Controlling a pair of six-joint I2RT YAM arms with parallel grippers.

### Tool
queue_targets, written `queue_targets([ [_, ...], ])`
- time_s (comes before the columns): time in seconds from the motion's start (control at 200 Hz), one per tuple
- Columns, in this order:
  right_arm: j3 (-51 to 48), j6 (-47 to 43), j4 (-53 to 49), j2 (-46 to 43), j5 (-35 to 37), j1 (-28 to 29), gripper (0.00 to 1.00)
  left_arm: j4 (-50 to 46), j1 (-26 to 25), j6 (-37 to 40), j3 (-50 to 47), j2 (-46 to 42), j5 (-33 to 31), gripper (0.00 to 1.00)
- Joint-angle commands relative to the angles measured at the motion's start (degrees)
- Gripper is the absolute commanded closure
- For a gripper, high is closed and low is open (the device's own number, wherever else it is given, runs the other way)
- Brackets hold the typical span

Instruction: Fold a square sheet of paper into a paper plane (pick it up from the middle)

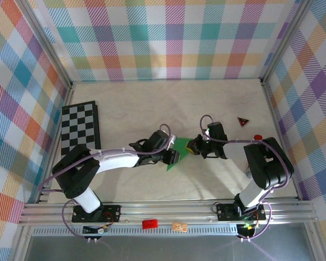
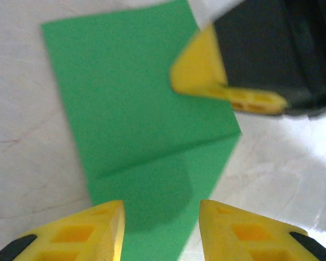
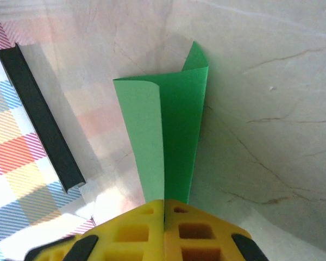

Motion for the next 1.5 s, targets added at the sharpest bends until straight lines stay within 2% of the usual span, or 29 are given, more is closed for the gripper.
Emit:
queue_targets([
  [0.0,0.0,1.47,1.39,-1.48,0.43,-0.23,1.0,-6.5,-3.91,7.11,3.12,0.78,-7.61,0.58],
  [0.26,-0.13,1.58,0.61,-1.96,0.77,-0.26,1.0,-12.08,-10.48,9.53,6.9,5.5,-18.52,0.57],
  [0.76,-0.49,2.15,0.24,-3.09,1.16,-0.26,1.0,-16.33,-16.73,10.02,10.18,10.64,-35.03,0.67],
  [0.905,-0.66,2.22,0.21,-3.19,1.19,-0.23,1.0,-16.35,-17.74,10.32,10.84,11.19,-37.25,0.71],
  [1.265,-0.45,2.19,0.31,-2.92,0.96,-0.23,1.0,-16.39,-18.21,10.23,11.85,11.83,-38.25,0.77],
  [1.495,-0.55,2.22,0.43,-2.95,1.19,-0.27,1.0,-18.62,-18.19,10.14,11.46,12.19,-38.33,0.77],
])
